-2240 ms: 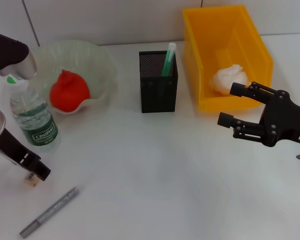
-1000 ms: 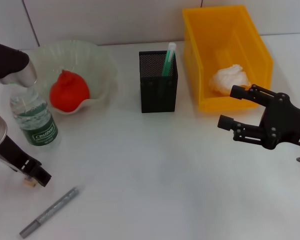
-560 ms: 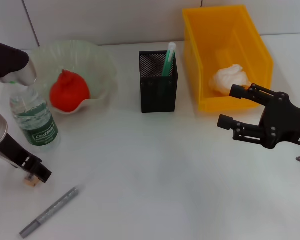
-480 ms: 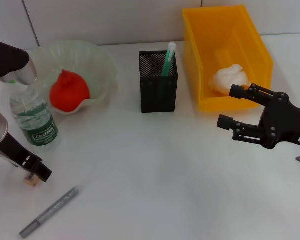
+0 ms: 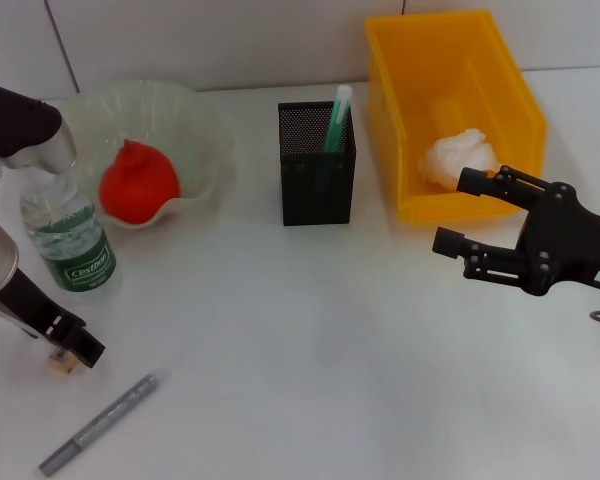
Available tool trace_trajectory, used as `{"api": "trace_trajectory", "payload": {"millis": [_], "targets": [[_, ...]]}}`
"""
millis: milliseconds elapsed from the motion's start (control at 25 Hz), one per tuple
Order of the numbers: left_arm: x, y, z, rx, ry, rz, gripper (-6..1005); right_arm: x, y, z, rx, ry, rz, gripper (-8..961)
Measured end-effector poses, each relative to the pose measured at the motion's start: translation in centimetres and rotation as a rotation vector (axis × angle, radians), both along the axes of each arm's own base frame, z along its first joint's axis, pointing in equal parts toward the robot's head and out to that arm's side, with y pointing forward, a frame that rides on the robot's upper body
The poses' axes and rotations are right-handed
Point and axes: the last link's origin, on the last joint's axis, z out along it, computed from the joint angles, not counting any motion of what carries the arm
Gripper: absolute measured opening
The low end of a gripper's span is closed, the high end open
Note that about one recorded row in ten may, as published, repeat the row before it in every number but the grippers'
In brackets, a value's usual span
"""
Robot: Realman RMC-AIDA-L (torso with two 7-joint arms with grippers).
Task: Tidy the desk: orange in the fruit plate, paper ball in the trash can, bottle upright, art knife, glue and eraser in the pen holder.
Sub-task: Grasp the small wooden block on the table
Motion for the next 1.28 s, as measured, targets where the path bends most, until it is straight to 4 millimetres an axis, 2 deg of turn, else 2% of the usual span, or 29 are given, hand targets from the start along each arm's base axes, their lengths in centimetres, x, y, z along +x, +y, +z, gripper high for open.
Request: {"api": "trace_trajectory", "payload": {"millis": [960, 1280], "targets": [[0.14, -0.31, -0.47, -0.027, 0.022, -0.005, 756, -0.07, 0.08, 0.06, 0.002, 0.002, 0.002, 832], [0.16, -0.31, -0.51, -0.024, 0.022, -0.003, 655, -0.05, 0.05, 0.06, 0.002, 0.002, 0.002, 832]]}}
